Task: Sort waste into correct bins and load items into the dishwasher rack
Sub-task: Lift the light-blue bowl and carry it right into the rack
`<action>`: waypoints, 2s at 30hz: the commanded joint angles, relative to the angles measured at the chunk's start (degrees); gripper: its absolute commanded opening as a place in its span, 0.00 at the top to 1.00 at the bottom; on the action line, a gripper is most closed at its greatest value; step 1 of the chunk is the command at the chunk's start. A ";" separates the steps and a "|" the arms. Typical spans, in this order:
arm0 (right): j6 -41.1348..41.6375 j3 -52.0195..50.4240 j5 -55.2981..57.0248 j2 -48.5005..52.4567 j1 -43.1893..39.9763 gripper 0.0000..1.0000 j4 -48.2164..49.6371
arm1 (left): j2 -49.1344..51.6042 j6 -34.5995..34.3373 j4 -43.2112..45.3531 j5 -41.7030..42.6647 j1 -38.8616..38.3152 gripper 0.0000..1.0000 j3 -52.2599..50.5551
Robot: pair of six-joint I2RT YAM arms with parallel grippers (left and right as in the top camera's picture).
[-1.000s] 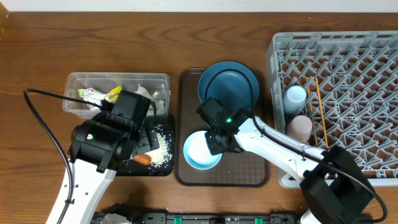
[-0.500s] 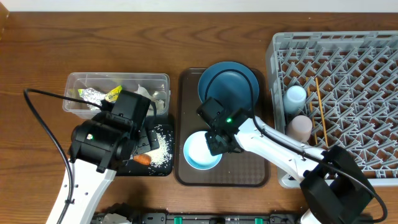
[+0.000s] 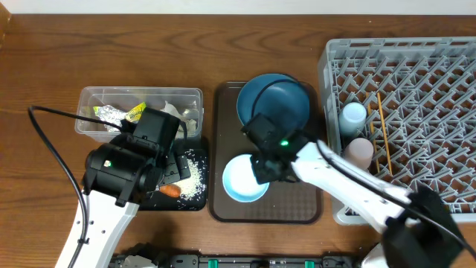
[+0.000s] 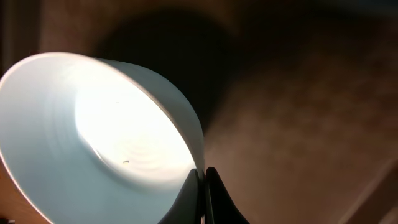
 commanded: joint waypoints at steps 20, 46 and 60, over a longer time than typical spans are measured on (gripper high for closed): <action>-6.51 0.02 4.24 -23.63 -20.17 0.99 -8.24 | 0.15 0.17 -0.35 -0.28 0.28 0.00 -0.35; -12.13 0.02 22.45 -25.27 -38.36 0.99 -3.61 | 0.15 0.17 -0.35 -0.28 0.28 0.00 -0.35; -20.74 0.02 44.19 -24.26 -39.36 0.99 12.66 | 0.15 0.17 -0.35 -0.28 0.28 0.00 -0.35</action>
